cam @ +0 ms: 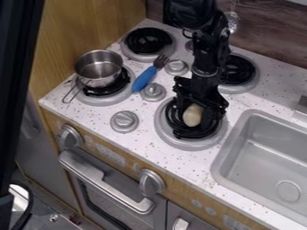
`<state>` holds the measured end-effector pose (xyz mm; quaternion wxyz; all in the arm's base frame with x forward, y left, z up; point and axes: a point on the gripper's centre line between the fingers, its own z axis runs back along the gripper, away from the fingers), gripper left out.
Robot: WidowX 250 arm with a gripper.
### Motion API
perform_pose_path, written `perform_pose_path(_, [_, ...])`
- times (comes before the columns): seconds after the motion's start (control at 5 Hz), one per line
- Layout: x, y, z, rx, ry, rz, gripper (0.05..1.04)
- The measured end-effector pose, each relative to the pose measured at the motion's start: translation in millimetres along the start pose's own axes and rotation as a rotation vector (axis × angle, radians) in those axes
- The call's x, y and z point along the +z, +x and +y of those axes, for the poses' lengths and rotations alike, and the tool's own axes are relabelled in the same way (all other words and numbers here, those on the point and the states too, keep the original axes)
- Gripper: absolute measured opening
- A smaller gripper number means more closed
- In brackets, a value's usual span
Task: Move a gray object to the lower-right burner
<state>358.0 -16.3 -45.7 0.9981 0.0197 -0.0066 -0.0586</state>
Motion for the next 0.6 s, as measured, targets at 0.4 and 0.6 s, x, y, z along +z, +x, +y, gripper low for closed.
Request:
perform_pose_path(0.4, [21, 3, -1, 0.061, -0.01, -0.026, 1.001])
perform_pose_path(0.6, [49, 3, -4, 0.066, -0.032, -0.069, 1.001])
